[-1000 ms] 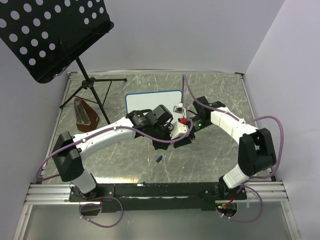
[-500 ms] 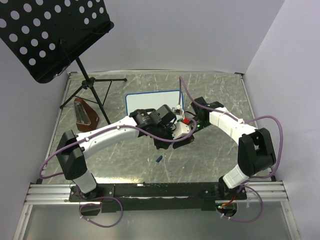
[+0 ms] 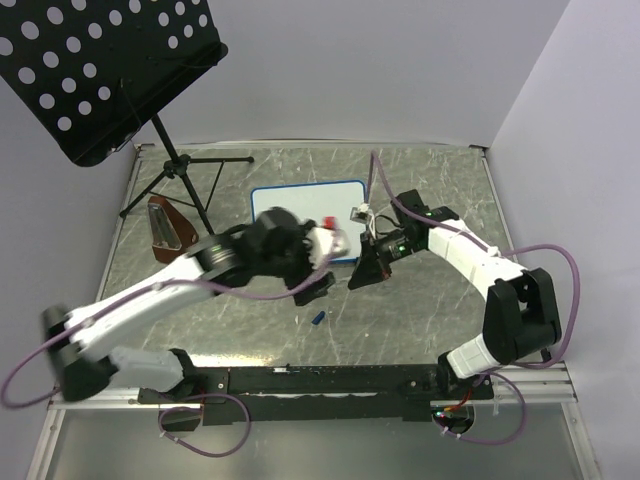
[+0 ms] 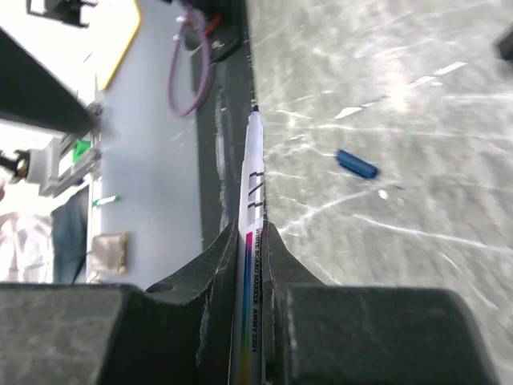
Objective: Write a sentence on the whiteboard
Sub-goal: Pass from the left arm to the right, then pick up the whiteboard from the whiteboard stand.
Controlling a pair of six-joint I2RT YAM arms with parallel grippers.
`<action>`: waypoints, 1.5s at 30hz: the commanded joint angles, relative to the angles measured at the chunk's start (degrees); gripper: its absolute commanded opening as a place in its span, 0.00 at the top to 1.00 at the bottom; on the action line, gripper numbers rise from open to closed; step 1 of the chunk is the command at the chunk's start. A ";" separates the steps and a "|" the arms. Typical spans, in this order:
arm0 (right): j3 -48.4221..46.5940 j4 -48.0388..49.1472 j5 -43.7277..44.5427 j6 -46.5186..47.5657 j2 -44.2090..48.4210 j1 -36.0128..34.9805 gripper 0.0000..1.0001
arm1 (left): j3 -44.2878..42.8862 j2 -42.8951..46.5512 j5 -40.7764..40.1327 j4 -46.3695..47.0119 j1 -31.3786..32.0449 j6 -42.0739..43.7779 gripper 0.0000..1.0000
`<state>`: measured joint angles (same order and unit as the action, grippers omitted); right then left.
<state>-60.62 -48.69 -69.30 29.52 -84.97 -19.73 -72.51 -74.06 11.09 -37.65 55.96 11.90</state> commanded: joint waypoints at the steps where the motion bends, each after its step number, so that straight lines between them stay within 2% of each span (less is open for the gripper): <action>1: 1.99 7.10 3.10 -5.43 5.51 2.49 1.00 | 8.94 15.91 -1.16 15.53 -4.96 -9.50 0.01; 2: 3.22 9.90 4.42 -6.31 7.52 2.67 1.00 | 14.01 18.49 -0.81 18.37 -6.55 -11.53 0.03; 5: 5.68 15.87 11.62 -9.38 12.61 2.94 1.00 | 23.77 26.76 -0.28 28.83 -13.50 -26.44 0.03; 8: 8.49 23.42 18.92 -12.11 18.76 2.94 1.00 | 30.64 31.51 -2.47 34.83 -18.51 -35.24 0.03; 10: 9.99 27.05 23.22 -13.78 21.67 2.50 1.00 | 32.86 32.48 -5.28 36.67 -21.06 -38.69 0.04; 14: 13.86 36.28 37.35 -12.48 28.01 -0.13 1.00 | 34.63 31.53 -6.09 39.92 -25.20 -43.88 0.03; 17: 14.64 38.48 41.07 -11.24 29.24 -0.66 1.00 | 34.63 29.86 -5.20 41.43 -28.18 -45.73 0.03; 21: 15.44 40.78 41.70 -12.55 30.56 -0.58 1.00 | 34.72 27.92 -6.88 40.02 -33.09 -48.55 0.03; 23: 14.83 39.03 40.30 -12.12 31.35 -0.58 1.00 | 36.03 27.22 -0.94 40.98 -36.09 -49.77 0.03; 24: 14.39 37.63 36.12 -11.33 31.53 -0.58 1.00 | 36.30 26.00 0.76 41.77 -39.06 -50.13 0.03; 28: 14.57 33.32 28.53 -8.95 33.28 0.74 1.00 | 35.86 22.48 9.55 43.62 -45.23 -50.40 0.01; 32: 14.21 32.51 25.88 -8.68 33.11 1.53 1.00 | 34.90 19.23 12.63 44.86 -46.47 -48.39 0.03; 37: 14.57 34.80 25.53 -11.85 32.15 2.76 1.00 | 33.66 16.23 12.29 43.36 -46.74 -43.46 0.02; 41: 13.34 34.19 23.16 -12.82 30.30 2.94 1.00 | 34.28 14.21 13.08 47.66 -46.82 -42.66 0.01; 45: 12.63 32.52 21.31 -12.38 29.86 2.94 1.00 | 33.05 8.43 14.04 50.82 -47.26 -41.79 0.03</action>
<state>-45.32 -16.05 -44.27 17.34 -54.94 -17.04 -36.67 -61.34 22.96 6.98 9.37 -32.08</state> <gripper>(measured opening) 0.186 0.976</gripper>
